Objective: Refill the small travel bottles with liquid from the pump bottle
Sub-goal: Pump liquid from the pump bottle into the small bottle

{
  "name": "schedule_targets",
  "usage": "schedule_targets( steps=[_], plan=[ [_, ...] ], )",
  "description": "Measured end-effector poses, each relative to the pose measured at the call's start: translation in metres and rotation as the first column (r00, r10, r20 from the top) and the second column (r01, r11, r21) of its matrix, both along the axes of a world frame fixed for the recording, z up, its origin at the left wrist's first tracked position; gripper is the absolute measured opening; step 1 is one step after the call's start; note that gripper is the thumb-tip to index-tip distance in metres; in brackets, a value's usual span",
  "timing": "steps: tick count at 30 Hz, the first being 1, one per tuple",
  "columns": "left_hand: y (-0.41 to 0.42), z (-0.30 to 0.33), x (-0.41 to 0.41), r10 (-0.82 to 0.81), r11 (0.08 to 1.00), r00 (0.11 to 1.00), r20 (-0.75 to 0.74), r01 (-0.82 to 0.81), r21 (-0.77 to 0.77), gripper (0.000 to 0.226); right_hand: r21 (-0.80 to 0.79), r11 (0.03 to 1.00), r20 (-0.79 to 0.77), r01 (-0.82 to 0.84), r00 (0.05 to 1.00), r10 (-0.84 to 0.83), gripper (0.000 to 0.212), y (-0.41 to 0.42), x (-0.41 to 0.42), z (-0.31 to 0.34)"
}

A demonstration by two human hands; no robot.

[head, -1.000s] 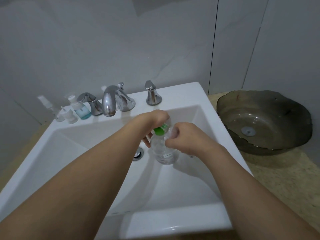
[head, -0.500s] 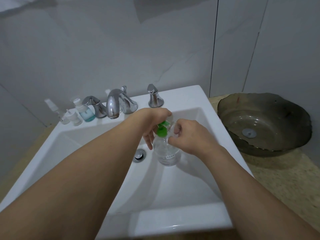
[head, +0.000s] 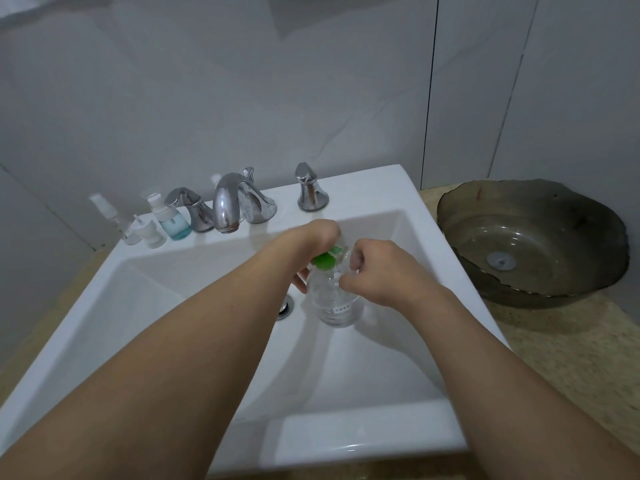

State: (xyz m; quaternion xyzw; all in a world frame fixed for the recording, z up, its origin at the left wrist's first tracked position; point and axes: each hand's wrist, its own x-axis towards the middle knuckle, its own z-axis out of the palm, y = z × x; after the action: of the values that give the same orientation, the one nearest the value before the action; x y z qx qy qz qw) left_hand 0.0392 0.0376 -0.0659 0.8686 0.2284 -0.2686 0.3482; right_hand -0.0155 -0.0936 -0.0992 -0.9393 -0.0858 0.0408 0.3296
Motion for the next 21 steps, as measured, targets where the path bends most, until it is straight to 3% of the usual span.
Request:
schedule_targets(
  steps=[4, 9, 21],
  plan=[
    [0.002, 0.014, 0.007, 0.003, 0.992, 0.993, -0.118, -0.017, -0.121, 0.058, -0.002, 1.000, 0.095, 0.031, 0.995, -0.031, 0.027, -0.001, 0.000, 0.003],
    [0.002, 0.021, 0.006, 0.003, 0.989, 0.984, -0.178, -0.029, -0.148, 0.050, 0.002, 1.000, 0.116, 0.019, 0.993, -0.019, 0.027, -0.001, 0.000, 0.003],
    [-0.004, -0.004, 0.002, -0.022, 0.999, 0.998, 0.050, 0.020, 0.031, 0.042, -0.026, 0.999, -0.011, 0.020, 1.000, -0.021, 0.022, 0.002, 0.000, 0.000]
  ],
)
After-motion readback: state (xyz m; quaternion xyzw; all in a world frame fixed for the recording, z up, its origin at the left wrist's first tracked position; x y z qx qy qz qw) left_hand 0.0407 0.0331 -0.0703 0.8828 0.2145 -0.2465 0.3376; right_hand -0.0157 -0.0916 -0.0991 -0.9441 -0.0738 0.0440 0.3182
